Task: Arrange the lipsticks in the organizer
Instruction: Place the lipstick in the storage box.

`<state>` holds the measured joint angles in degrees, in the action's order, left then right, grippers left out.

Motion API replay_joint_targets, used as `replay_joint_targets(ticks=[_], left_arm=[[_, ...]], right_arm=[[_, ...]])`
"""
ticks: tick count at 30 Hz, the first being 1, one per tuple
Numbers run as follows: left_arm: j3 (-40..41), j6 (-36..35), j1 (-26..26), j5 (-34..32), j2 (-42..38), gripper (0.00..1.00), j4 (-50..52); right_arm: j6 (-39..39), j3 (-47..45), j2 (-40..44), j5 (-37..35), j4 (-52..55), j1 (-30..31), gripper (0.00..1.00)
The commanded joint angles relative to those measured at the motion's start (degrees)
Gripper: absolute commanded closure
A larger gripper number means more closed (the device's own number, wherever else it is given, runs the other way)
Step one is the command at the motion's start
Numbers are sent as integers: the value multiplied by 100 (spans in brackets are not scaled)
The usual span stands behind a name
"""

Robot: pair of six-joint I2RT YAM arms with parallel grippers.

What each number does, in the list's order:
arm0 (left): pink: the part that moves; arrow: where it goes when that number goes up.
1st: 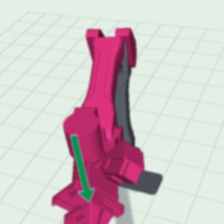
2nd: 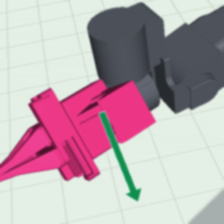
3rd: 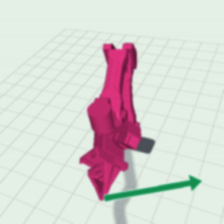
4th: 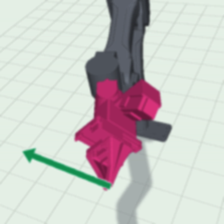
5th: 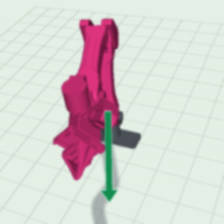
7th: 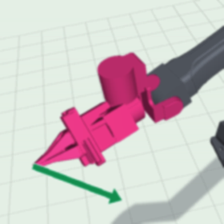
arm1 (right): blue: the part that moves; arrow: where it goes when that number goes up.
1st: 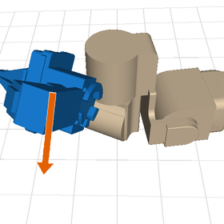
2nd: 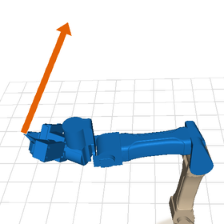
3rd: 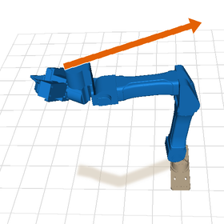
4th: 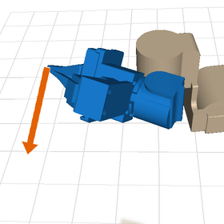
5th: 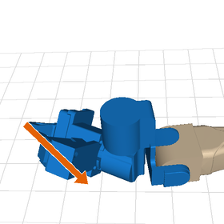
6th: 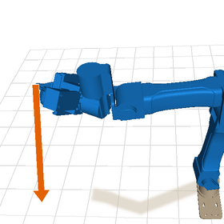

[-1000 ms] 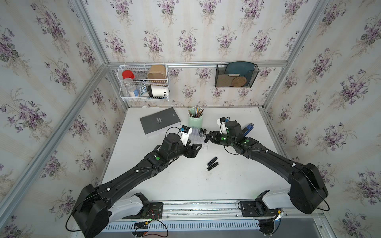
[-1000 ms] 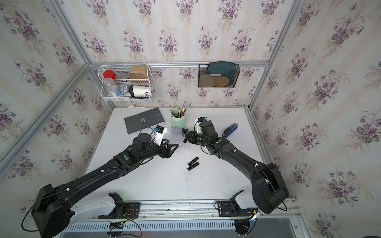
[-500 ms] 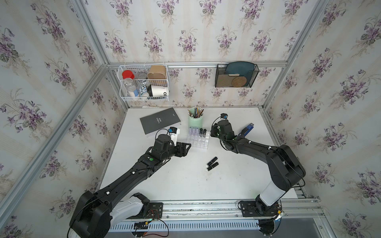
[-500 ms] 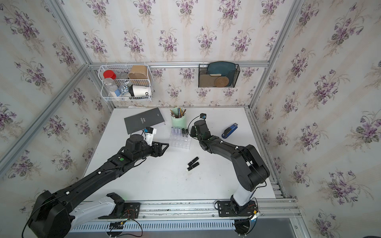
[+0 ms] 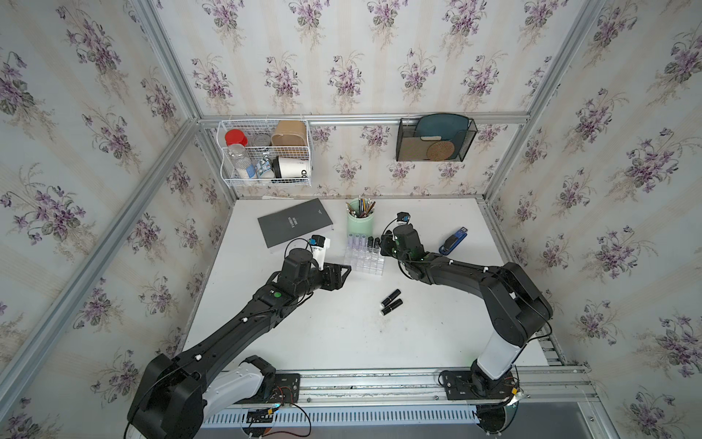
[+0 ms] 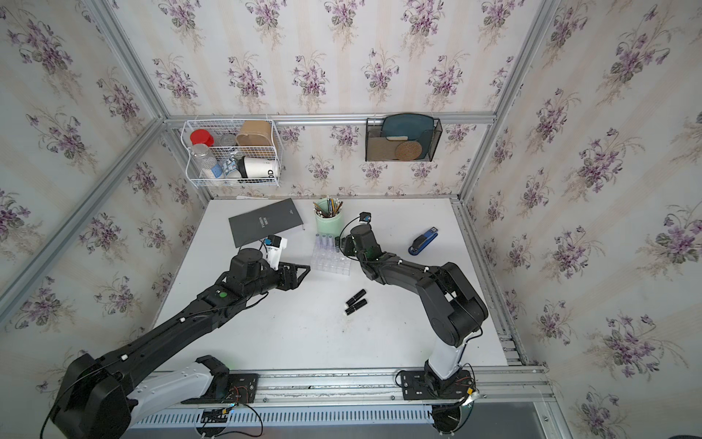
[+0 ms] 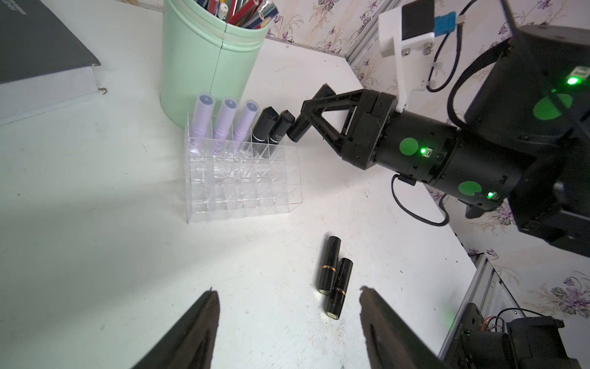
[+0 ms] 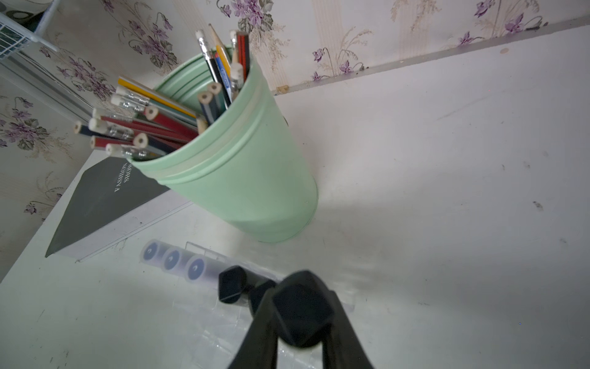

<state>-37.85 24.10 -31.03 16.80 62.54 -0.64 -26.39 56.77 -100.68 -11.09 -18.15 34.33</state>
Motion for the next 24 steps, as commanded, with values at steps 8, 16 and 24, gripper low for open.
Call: replay_joint_targets(ticks=[8,16,24], left_arm=[[5,-24,43,102,-146,27,-116],[-4,-15,43,104,-155,28,-104],[15,-50,43,117,-182,28,-85]], right_arm=[[139,79,-204,-181,-101,-25,89],[240,90,-264,-364,8,11,87],[327,202,-363,-419,90,109,85]])
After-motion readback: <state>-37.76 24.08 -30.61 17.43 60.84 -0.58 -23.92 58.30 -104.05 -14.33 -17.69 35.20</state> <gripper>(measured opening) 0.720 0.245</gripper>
